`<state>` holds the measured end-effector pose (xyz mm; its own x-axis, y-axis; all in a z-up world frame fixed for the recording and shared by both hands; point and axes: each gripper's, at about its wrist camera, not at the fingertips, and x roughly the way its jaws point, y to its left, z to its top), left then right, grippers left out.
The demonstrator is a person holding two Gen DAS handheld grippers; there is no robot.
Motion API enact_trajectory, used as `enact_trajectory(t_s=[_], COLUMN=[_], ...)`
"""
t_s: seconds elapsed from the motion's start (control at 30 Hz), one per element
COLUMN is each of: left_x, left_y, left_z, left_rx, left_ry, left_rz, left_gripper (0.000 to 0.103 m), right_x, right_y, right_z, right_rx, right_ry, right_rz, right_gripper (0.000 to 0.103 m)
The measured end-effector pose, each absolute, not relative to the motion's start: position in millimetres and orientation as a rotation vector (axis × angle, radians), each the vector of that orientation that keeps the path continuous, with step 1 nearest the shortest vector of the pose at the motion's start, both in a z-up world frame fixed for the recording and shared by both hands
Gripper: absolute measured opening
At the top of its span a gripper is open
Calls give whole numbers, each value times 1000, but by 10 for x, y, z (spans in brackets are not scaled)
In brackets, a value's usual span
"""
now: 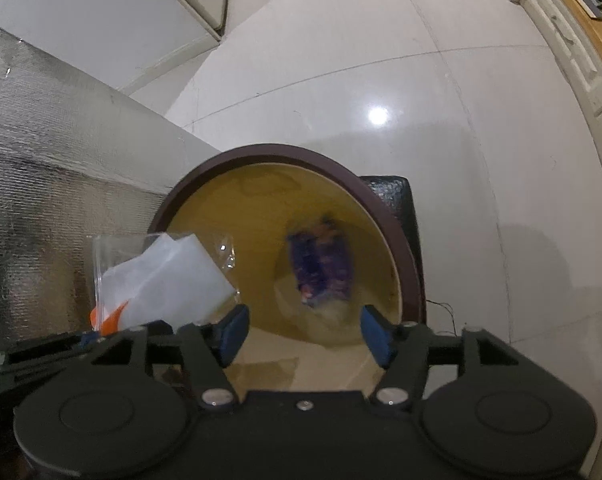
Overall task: Collect trash
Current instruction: 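Open the right tool over the bin while the left tool releases the clear bag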
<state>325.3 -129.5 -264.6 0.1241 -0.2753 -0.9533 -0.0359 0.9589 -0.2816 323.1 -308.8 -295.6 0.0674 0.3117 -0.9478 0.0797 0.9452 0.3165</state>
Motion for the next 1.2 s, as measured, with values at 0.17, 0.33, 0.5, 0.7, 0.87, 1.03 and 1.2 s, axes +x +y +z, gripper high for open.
enact_trajectory(t_s=[0.17, 0.33, 0.5, 0.7, 0.87, 1.03, 1.2], left_x=[3251, 3234, 3236, 3163, 3094, 3048, 2987], left_y=[-1305, -1284, -1311, -1260, -1165, -1106, -1076], left_z=[-2709, -2779, -2844, -2834, -2765, -2667, -2563], left_rx=[-275, -343, -373, -308, -273, -229, -212], left_ry=[1441, 1419, 1407, 1433, 1438, 1431, 1419], left_rz=[-189, -219, -211, -202, -173, -148, -133], left_gripper=[10, 10, 64, 66, 72, 78, 88], right_x=[3200, 3101, 2992, 2923, 2909, 2893, 2867], right_y=[-3136, -3217, -3269, -3331, -3310, -3273, -3278], right_z=[-2944, -2857, -2805, -2778, -2739, -2657, -2564], right_rx=[333, 345, 361, 362, 348, 312, 287], right_ry=[1486, 1434, 1397, 1381, 1363, 1347, 1330], right_rz=[181, 180, 156, 135, 166, 197, 201], right_gripper=[72, 84, 97, 99, 103, 103, 103])
